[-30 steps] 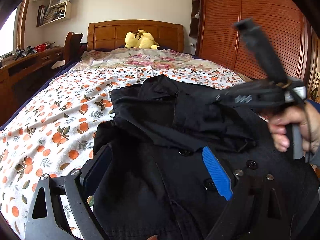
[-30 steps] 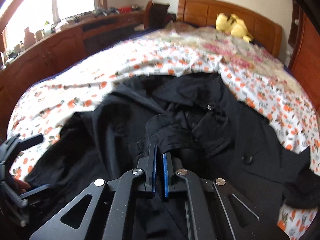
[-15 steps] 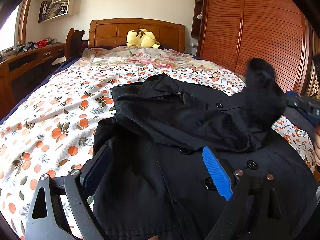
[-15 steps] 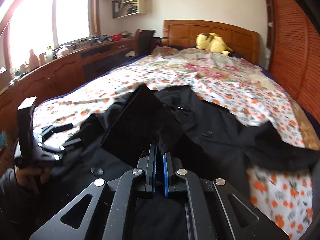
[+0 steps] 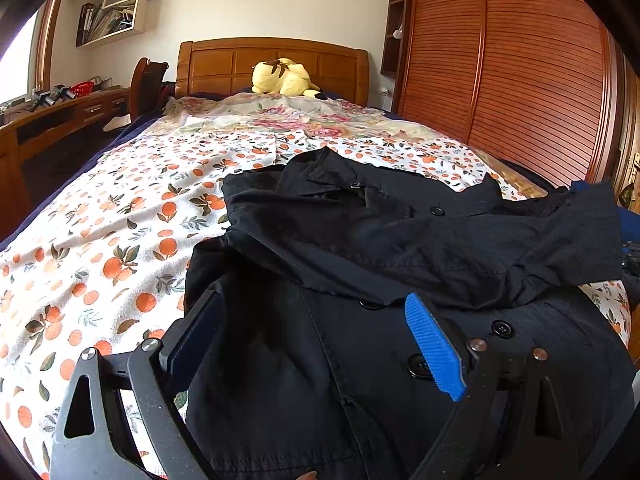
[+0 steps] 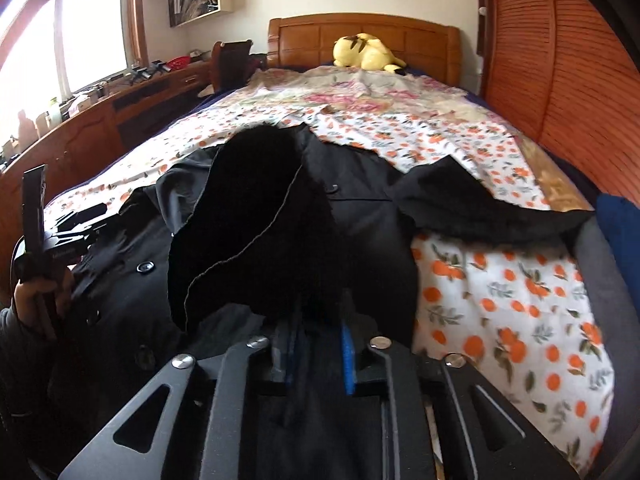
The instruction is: Fold large clothes
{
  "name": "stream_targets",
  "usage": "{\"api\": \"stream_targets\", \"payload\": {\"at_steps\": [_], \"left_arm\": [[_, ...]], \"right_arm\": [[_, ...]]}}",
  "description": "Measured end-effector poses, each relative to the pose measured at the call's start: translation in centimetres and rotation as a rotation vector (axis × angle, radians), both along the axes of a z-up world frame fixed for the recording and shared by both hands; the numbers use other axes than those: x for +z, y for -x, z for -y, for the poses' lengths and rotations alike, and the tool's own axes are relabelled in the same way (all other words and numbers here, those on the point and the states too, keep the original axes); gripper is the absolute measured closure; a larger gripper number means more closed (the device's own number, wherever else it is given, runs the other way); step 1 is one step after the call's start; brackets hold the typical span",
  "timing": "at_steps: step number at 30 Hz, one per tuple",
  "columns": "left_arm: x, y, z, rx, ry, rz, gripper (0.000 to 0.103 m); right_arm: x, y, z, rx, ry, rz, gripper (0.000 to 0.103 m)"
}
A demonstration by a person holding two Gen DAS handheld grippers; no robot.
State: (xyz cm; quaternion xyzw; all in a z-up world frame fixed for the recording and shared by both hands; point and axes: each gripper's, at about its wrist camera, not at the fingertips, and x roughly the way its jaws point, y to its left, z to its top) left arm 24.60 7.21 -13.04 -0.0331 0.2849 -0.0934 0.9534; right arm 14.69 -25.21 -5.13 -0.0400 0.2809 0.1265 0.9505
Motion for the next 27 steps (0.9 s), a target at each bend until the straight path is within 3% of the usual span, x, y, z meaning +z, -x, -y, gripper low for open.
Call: {"api": "stream_targets", "payload": {"at_steps": [2,5,11,15,20,27], "left_arm": [[0.0,0.1,0.1,0.000,-0.004,0.003,0.011],[0.0,0.1,0.2,0.002,-0.009,0.006,0.011],[0.1,0.2,0.3,0.004,-0.013,0.010,0.011],[0.1,0.3,0.3,0.003,-0.010,0.010,0.011],[0.0,0.3,0.2,0.006,0.000,0.006,0.011],[0.0,0.3,0.3,0.002,-0.003,0.001,0.011]], "right_arm": [[1.0,1.0,0.0,-0.035,0.023,0.029,0.058],[2.1,2.4,-0.1,-0.074,0.023,0.070,0.051],[1.8,3.6,-2.3,-0.052,0.065,0.089,0.050],[0.3,1.6,-2.5,-0.058,0.088,0.048,0.049],[-0.4,-1.3,-0.1,-0.156,0.092,0.000,0.049],[-1.3,-4.0,2.6,-0.187,-0.060,-0.099,0.050]]}}
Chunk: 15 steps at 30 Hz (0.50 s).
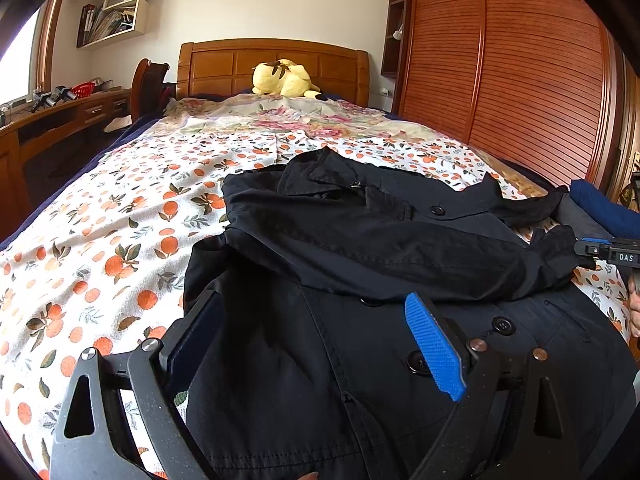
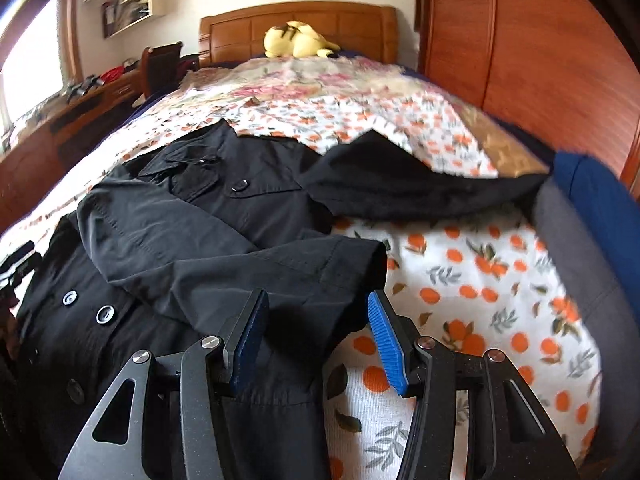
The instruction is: Fold large clothes
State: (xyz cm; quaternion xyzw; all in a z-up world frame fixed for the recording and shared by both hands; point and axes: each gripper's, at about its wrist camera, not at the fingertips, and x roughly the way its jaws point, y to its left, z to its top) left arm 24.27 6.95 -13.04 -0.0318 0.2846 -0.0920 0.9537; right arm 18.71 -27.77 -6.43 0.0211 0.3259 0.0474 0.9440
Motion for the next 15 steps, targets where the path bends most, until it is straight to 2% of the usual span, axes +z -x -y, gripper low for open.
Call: {"api": "stream_targets", "payload": {"at_steps": [1,3,5,8,15], "left_arm": [[0.0,-0.1,0.0,-0.001,-0.002,-0.002,0.011],[-0.1,-0.2,0.1,-0.002,-0.002,-0.004,0.011],[-0.1,-0.2,0.1,-0.005,0.001,-0.004,0.011],[0.0,-0.1,0.1,-0.007,0.004,-0.001,0.011],[0.3,0.4,0.4,-0.027,-0.001,0.019,0.011]], "right_arm": [[-0.2,-0.1,0.0,0.014,-0.013,-0.017,0.050],[-0.5,-1.2,-0.1,0.042,-0.034,-0.039,0.061],[-0.5,-1.0,-0.5,0.076,-0.044,-0.056,0.087],[0.2,0.0,-1.0,0.107,-0.028,-0.040,0.095],[1.7,5.1,-2.1,0.150,-0.035,0.021,0.097]]}}
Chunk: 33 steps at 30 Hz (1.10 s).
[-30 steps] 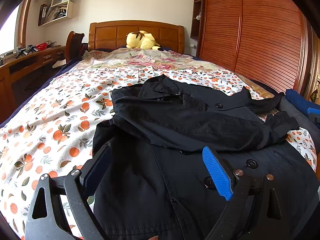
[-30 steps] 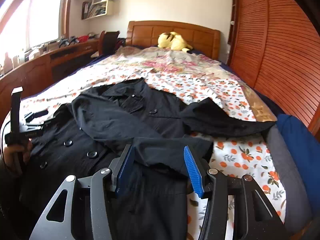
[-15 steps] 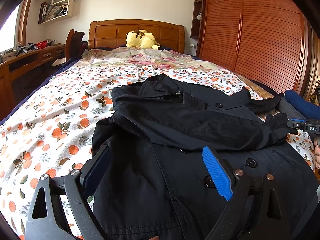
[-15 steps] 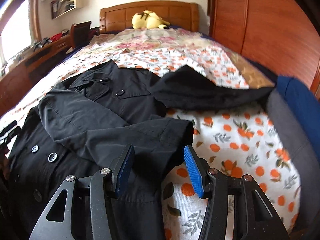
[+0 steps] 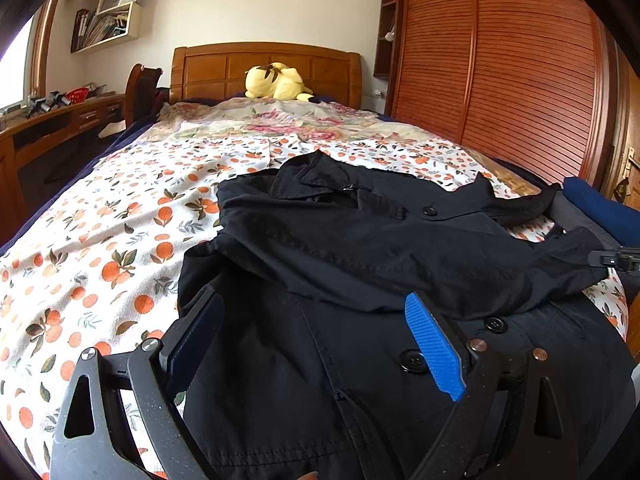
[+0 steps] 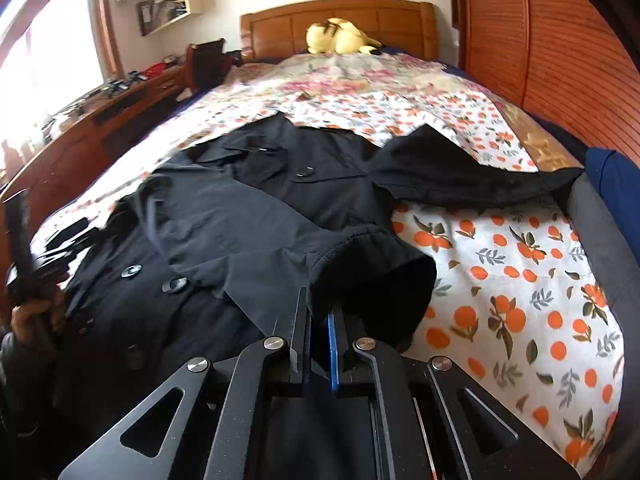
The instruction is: Fold large clothes
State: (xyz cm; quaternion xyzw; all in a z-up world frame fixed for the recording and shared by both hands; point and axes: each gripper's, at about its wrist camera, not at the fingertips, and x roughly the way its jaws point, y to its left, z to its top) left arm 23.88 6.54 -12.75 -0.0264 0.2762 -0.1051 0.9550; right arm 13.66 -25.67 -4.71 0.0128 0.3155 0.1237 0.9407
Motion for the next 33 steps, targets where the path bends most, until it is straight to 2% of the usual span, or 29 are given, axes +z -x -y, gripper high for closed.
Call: {"api": "stream_targets", "payload": {"at_steps": [4,10,12,17,21,25,29,33], "left_arm": [[0.2,0.4,0.0,-0.011,0.003,0.008,0.011],[0.4,0.8,0.5,-0.029,-0.007,0.015,0.011],[0.4,0.8,0.7,-0.038,-0.013,0.018,0.011],[0.5,0.9,1.1,-0.061,-0.014,0.016,0.011],[0.5,1.0,1.4,-0.057,-0.025,0.017,0.011],[0.6,0.9,1.5,-0.060,-0.024,0.016,0.011],[1.0,1.0,1.6,-0.054,-0.014,0.022,0.011],[1.6,1.0,1.5,-0.064,0.035,0.021,0.011]], "right_arm": [[-0.1,3.0,-1.2,0.042,0.010,0.000,0.097],[-1.0,5.3,-2.3,0.053,0.107,-0.010,0.097],[-0.5,5.3,-2.6,0.028,0.162,0.021,0.090],[1.6,4.9,-2.1,-0.006,0.155,0.109,0.060],[2.0,3.0,-2.4,0.000,0.155,0.129,0.057],[0.1,0.3,-3.8,0.020,0.179,0.088,0.057],[-2.9,-1.8,-3.8,0.022,0.153,-0.019,0.057],[-6.7,-3.1,-2.9,0.020,0.147,-0.111,0.057]]}}
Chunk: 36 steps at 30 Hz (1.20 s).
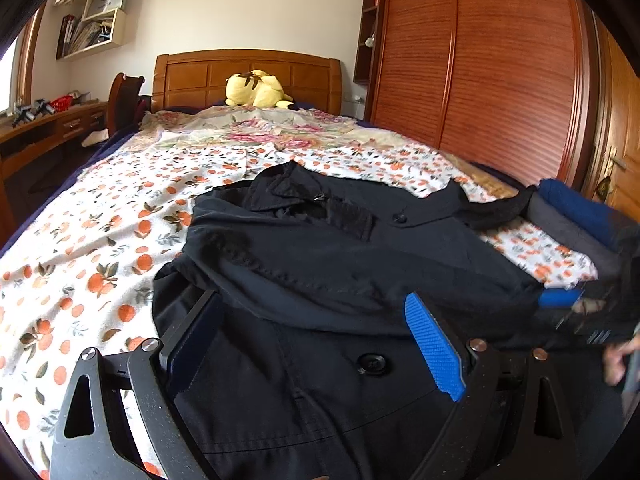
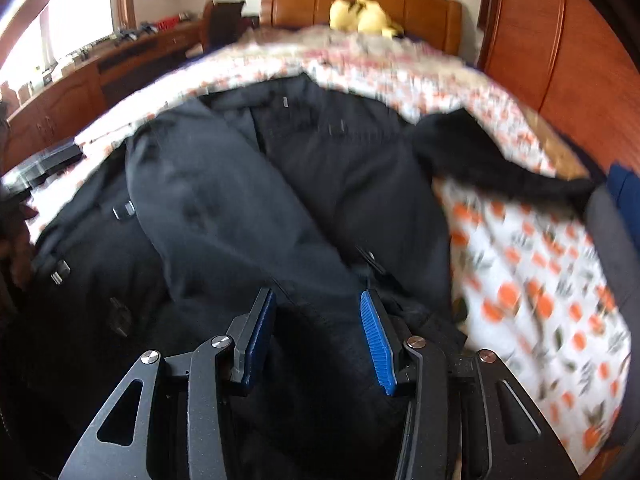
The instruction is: Fold large clothes
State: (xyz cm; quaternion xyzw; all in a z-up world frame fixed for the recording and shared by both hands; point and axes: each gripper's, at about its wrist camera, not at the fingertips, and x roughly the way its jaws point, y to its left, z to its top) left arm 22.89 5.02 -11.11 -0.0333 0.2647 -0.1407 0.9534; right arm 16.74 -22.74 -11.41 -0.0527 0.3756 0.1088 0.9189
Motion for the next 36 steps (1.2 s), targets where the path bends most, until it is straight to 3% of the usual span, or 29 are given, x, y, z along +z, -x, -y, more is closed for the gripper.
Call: {"api": "stream_targets", "payload": {"at_steps": [8,13,19,27,36], "left_arm": [[1.0,-0.6,2.3,-0.053,0.024,0.013,0.011],[0.6,-1.3,4.3,-0.090,0.003,0.003,0.011],[-0.3,-1.9,5.7,-0.110,-0.020,-0.021,0.011],[-1.3,-2.2,6.7,-0.103,-0.067,-0.042,0.011],[-1.8,-2.4,7.2,-0.106,-0.092,-0.065,0.011]], "right_arm": [[0.3,-0.5,0.3,0.005,-0.009,0.011,0.057],[4.7,1.0,0.8,0.010,-0.008,0.105,0.056],[7.6,-2.0,3.5,-0.028,0.043,0.160,0.050],[7.2,-8.2,6.5,-0.112,0.075,0.137,0.050],[4.4,-15.2,9.1,-0.221,0.127,0.075,0.045]]}}
